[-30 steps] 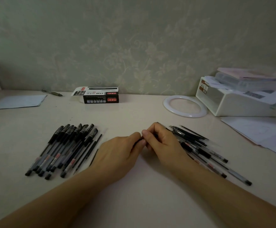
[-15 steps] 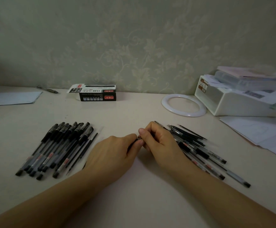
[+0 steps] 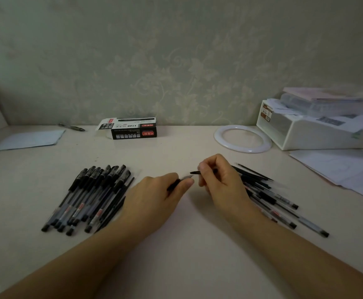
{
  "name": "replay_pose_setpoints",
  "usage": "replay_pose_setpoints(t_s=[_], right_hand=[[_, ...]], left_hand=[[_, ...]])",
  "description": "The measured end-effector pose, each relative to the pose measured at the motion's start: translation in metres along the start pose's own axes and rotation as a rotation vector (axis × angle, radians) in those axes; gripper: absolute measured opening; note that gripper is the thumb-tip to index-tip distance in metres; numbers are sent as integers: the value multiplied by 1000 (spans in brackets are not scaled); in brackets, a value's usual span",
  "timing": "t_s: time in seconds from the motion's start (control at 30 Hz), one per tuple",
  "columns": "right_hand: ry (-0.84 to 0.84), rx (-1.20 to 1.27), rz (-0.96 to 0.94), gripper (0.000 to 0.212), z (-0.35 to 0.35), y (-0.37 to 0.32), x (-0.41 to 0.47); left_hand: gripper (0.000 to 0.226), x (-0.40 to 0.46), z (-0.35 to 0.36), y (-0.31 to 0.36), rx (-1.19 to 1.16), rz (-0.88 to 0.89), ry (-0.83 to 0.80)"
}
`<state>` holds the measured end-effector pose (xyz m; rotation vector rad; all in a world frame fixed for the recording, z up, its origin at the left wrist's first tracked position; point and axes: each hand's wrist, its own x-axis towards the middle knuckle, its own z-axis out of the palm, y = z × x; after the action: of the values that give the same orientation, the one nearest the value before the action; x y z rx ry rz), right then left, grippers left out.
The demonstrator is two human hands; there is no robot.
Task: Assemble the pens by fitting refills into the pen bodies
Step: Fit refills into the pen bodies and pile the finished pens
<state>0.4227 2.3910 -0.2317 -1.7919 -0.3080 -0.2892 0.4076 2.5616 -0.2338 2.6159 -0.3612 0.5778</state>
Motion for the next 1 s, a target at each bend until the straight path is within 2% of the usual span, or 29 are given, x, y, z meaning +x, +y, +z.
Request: replay_pose_setpoints(t_s=[0.1,0.23,0.37,0.43,0.57,0.67,0.73,0.9,1.0], right_hand=[[10,-213,-102,2,-1,1,-2],[-54,-493,-191,7,-3,4,-8],[-118,-607,-229,7,-3,4,-7],[-121,-608,-217,8,-2,5,-6],[-54,-541,-194,26,-3,2,-6],[5,-419,-244,16,-3,-5,-6],[-42,-370,-233,11,0,-8,-8],[-89,-219,-109,17,-4,-7,-8],[-138,-197,-65,22,-5,-6,-8]], left_hand=[[45,1,-2,-2,18,-17,-38],[30,-1,-4,-3,-32,-23,-66],[24,-1,-7,-4,-77,-21,-75],[21,-1,-8,-4,-84,-8,-89],[19,-1,-10,-3,-90,12,-86],[19,-1,-12,-3,-108,50,-69],[14,-1,-12,-3,-148,91,-73],[8,-1,-12,-2,-241,191,-90],[6,1,-12,-2,-281,189,-55]])
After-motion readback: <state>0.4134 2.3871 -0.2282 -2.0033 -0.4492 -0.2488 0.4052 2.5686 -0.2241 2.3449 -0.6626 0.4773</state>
